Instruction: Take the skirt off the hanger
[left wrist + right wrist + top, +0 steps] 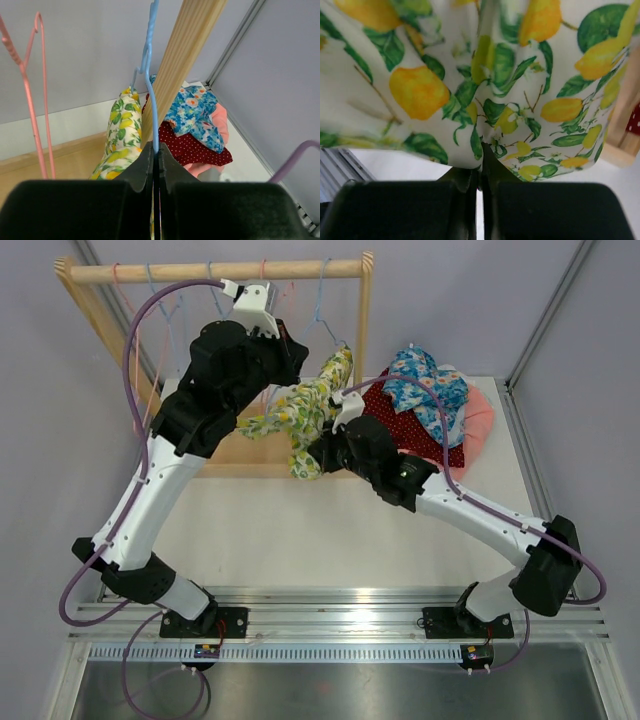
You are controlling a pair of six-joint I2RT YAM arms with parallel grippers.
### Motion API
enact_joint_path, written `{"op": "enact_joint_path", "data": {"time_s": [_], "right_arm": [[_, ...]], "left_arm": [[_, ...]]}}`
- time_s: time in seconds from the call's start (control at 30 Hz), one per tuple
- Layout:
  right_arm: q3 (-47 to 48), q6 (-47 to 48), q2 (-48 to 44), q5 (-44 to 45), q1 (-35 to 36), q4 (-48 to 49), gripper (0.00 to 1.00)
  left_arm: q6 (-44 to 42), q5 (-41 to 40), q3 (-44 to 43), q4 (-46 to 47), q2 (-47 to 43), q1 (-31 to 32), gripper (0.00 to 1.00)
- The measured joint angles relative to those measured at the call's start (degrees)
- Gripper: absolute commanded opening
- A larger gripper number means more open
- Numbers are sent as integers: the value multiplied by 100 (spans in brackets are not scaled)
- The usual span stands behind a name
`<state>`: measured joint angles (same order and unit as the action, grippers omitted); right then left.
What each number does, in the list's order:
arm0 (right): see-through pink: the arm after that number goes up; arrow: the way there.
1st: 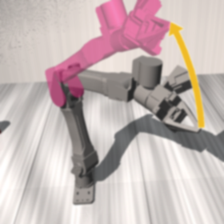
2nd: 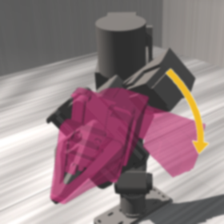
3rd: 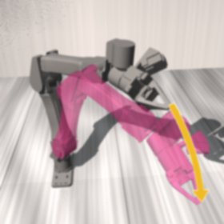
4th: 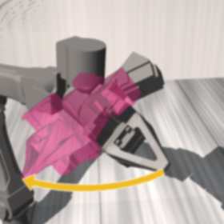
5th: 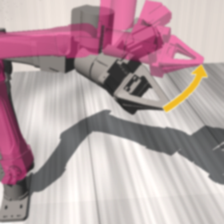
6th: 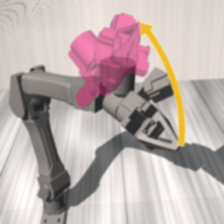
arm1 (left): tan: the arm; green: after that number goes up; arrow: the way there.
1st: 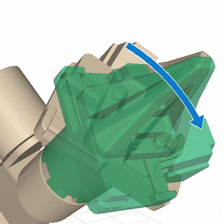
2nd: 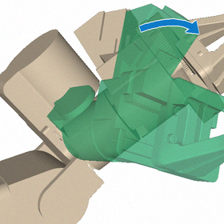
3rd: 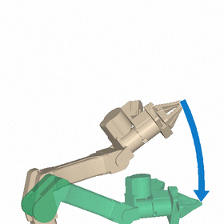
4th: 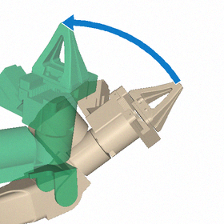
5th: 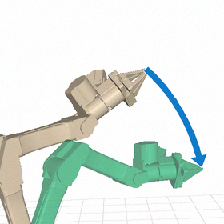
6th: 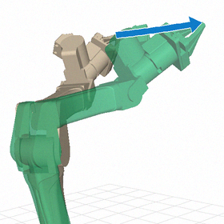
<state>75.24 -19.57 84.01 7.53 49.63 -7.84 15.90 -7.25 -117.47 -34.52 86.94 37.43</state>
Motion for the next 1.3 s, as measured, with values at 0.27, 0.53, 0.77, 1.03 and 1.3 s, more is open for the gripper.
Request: {"op": "enact_joint_path", "data": {"time_s": [0.27,0.53,0.77,1.03,1.3], "right_arm": [[-2734,-680,-778,122,2,2,0],[-2398,-577,-1985,1231,31,-1327,0],[-299,452,-1919,1814,-1032,-1338,0],[2437,946,-365,1473,-2942,-1397,0],[4030,702,1377,1032,-4024,-1410,0]], "left_arm": [[-273,-319,0,-254,-264,15,0],[-337,-509,98,-146,-520,15,0],[-337,-511,516,-136,-966,26,0],[-341,-520,750,-181,-1069,26,0],[-354,-522,750,-179,-1071,26,0]]}}
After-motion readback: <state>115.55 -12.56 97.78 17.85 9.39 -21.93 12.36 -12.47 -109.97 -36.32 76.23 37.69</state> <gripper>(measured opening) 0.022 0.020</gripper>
